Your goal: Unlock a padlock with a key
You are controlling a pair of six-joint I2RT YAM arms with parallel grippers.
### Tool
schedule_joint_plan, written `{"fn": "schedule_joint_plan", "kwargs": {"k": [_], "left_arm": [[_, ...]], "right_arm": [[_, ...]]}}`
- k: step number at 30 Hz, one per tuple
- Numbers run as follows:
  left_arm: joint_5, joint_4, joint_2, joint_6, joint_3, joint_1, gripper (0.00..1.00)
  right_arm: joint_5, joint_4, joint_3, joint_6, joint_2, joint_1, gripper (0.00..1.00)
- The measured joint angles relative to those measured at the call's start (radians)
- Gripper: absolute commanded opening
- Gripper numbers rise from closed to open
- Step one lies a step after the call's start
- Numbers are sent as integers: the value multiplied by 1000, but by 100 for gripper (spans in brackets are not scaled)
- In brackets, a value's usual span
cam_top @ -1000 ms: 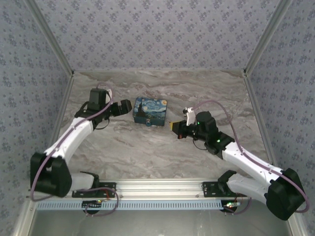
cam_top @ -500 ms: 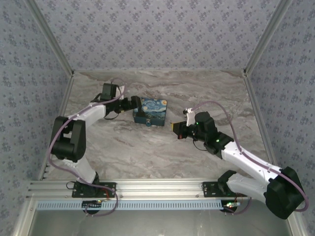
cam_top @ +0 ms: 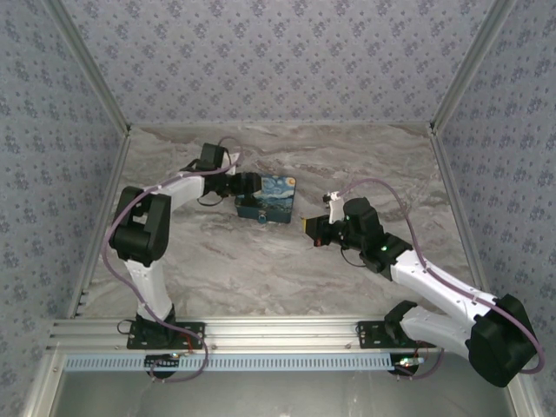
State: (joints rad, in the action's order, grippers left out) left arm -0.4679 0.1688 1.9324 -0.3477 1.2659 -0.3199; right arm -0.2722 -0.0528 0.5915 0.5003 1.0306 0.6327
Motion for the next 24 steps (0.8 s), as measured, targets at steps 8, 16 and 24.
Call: {"fn": "schedule_joint_plan", "kwargs": {"k": [8,16,24], "left_arm": [[5,11,2,55,14,-36,73],[4,13,-1,109,14,-95,73],[43,55,-79,132,-45,-135,82]], "right_arm": [[8,30,0,0,-17,0,0],[8,36,-5,0,-23,0,0],[8,36,-18,8,-6,0,0]]}}
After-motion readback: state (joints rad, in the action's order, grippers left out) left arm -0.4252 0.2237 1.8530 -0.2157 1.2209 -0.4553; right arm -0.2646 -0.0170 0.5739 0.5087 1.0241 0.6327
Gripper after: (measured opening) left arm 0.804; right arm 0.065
